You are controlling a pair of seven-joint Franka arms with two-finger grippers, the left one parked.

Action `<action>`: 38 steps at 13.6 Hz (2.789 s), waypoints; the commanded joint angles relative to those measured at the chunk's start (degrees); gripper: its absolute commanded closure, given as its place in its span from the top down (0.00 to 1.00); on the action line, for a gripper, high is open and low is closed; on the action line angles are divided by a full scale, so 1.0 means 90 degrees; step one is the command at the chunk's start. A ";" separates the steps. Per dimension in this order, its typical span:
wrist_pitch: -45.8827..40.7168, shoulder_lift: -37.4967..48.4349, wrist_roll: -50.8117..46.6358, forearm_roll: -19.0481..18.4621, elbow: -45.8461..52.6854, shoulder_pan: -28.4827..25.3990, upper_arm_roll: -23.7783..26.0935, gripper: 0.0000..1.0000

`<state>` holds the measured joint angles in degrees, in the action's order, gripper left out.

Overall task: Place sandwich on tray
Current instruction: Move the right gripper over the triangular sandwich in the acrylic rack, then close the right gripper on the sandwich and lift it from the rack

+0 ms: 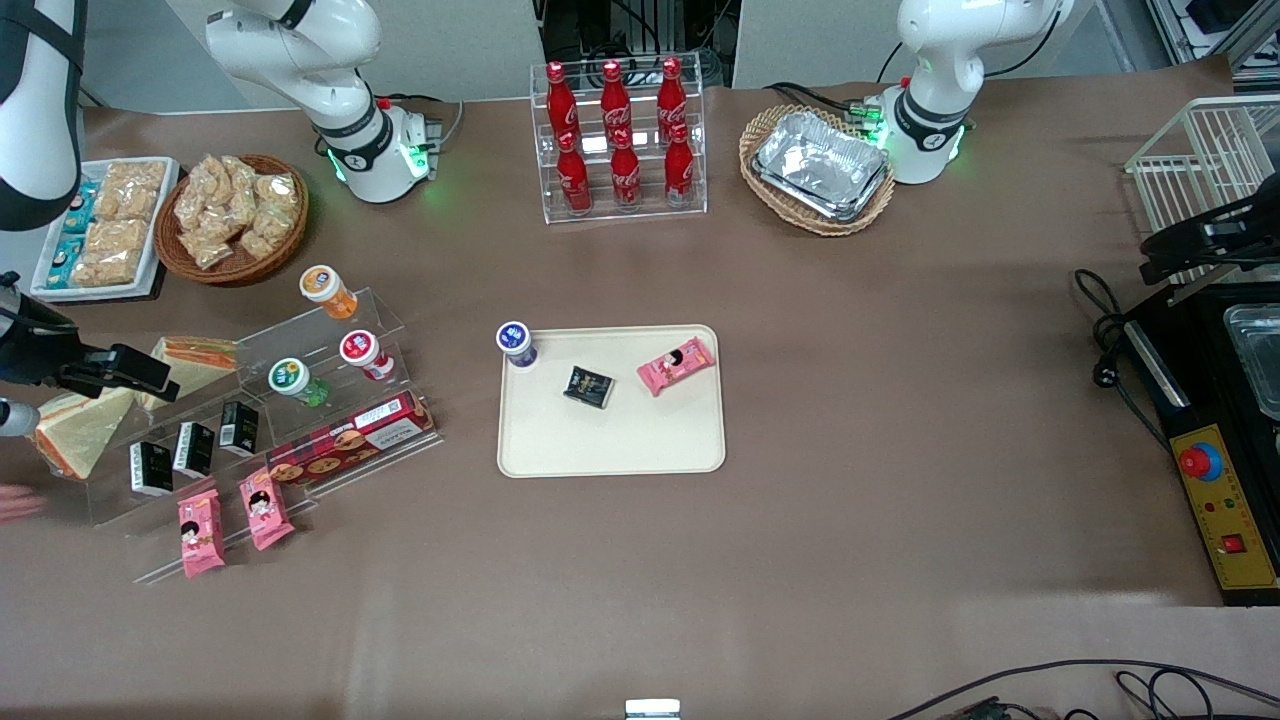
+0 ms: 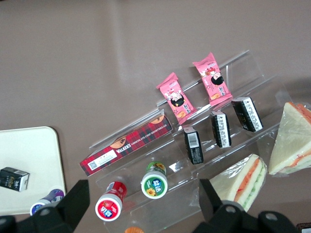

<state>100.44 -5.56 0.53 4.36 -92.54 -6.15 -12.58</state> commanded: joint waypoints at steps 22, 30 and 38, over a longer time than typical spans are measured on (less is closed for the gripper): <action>0.1320 -0.0827 0.0947 -0.0406 -0.0118 0.1972 -0.0077 1.00; 0.1838 -0.1267 0.1435 -0.0406 -0.0470 0.2216 -0.0077 1.00; 0.2609 -0.1433 0.1651 -0.0406 -0.0967 0.2353 -0.0077 1.00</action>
<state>120.09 -18.59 14.26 0.78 -98.64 14.49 -13.79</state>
